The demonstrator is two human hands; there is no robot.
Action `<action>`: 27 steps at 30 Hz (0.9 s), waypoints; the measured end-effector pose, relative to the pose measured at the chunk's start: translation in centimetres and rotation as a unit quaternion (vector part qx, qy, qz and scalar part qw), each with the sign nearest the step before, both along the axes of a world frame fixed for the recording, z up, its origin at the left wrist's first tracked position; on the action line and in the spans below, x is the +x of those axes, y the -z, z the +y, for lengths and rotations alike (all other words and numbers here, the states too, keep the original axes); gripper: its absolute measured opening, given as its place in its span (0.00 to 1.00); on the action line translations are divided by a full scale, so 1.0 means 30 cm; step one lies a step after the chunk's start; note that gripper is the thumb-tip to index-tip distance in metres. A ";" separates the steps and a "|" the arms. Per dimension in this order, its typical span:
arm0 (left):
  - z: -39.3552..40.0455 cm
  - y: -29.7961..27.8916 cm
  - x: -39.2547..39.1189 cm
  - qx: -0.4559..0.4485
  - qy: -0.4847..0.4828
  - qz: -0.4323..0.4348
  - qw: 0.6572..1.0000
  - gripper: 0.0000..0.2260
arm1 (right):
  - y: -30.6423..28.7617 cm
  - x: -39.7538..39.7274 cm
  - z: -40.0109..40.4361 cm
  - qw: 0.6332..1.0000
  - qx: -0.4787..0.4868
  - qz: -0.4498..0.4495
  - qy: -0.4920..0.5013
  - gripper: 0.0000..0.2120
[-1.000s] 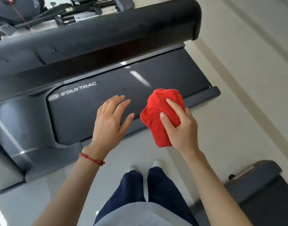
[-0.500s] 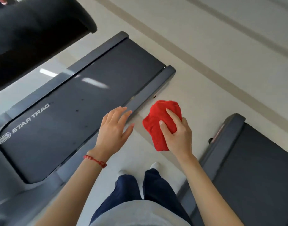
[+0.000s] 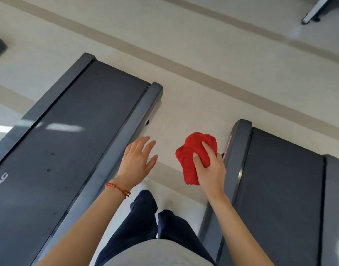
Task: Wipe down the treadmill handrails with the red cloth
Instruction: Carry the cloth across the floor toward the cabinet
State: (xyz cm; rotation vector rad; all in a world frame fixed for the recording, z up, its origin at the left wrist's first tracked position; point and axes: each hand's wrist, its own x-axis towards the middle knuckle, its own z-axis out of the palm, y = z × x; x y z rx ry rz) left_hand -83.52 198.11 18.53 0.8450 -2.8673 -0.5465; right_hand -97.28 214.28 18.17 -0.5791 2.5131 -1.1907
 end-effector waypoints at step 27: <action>-0.677 0.069 -1.006 0.015 0.135 0.013 0.991 0.18 | 0.037 -0.861 -0.563 0.988 -0.005 -0.018 0.150 0.21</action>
